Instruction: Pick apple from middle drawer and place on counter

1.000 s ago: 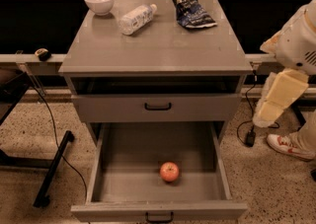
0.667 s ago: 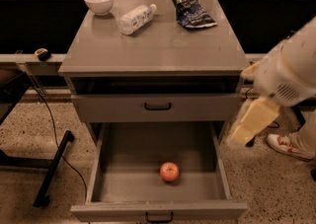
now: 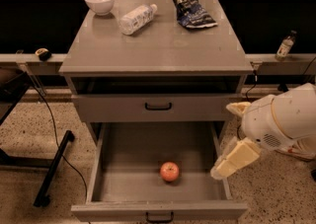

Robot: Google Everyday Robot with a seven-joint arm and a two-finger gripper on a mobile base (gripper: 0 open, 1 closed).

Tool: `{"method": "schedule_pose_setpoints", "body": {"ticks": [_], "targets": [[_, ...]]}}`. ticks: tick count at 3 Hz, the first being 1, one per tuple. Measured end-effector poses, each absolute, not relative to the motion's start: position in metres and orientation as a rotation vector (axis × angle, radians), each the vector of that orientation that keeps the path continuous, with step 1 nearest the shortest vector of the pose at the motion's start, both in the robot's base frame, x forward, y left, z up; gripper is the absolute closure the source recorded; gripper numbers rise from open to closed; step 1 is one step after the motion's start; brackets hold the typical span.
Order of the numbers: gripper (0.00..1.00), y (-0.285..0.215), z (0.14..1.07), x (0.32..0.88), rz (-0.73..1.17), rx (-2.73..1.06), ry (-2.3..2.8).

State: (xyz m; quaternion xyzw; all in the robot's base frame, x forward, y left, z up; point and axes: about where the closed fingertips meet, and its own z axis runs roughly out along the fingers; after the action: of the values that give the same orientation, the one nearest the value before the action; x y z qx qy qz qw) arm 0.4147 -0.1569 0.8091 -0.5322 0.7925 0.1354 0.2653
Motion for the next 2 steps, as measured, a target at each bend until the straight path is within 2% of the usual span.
{"method": "schedule_pose_setpoints", "body": {"ticks": [2], "targets": [[0.0,-0.098,0.71,0.455,0.629,-1.305,1.956]]}}
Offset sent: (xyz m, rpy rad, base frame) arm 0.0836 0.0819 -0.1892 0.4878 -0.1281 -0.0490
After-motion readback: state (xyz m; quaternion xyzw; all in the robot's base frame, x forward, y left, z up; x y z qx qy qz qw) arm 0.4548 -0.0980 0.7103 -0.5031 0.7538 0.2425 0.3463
